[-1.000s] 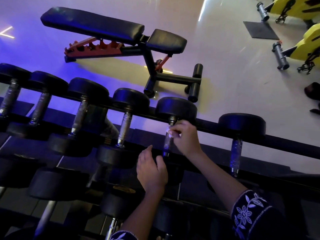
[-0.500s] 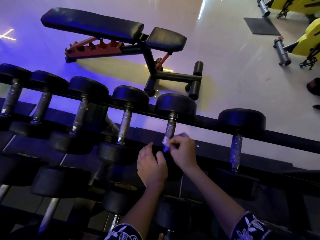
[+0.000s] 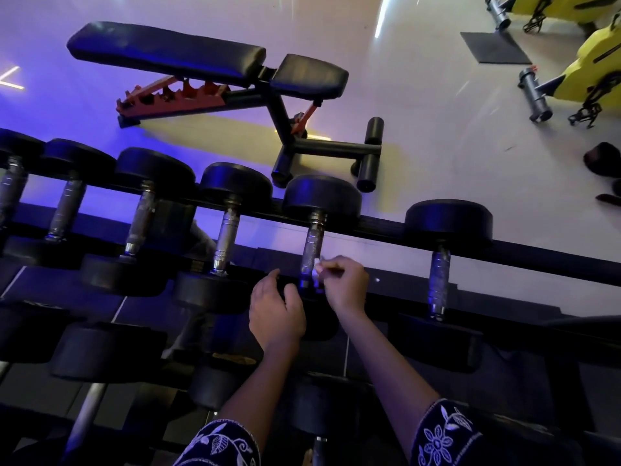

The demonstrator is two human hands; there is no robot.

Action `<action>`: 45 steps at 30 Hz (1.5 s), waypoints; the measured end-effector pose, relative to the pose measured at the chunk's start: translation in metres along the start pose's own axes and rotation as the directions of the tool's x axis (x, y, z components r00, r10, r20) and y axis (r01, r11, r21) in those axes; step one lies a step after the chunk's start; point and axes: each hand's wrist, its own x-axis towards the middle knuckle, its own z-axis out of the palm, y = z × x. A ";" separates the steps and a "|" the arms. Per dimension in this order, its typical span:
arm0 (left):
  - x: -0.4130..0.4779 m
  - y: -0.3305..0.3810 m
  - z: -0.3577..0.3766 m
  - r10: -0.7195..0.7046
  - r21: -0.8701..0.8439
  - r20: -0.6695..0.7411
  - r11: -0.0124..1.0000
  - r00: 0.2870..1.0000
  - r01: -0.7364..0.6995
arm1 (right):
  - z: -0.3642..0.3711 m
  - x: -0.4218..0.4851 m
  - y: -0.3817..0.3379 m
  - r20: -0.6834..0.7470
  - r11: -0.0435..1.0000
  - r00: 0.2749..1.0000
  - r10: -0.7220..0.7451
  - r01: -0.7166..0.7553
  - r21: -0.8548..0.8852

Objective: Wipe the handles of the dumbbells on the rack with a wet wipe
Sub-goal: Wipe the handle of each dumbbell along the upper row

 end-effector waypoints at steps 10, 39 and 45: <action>0.003 -0.001 -0.003 0.006 -0.033 0.012 0.999 1.000 -0.005 | -0.044 -0.017 -0.028 0.400 0.431 0.834 0.380 -0.542 0.721; -0.148 0.093 0.117 -0.006 -0.205 0.285 0.976 0.959 0.067 | -0.217 0.005 0.028 0.117 0.709 0.923 0.367 -0.359 0.608; -0.146 0.104 0.150 -0.144 0.117 0.211 0.986 0.967 0.121 | -0.212 0.017 0.058 -0.013 0.994 0.996 0.090 -0.089 0.069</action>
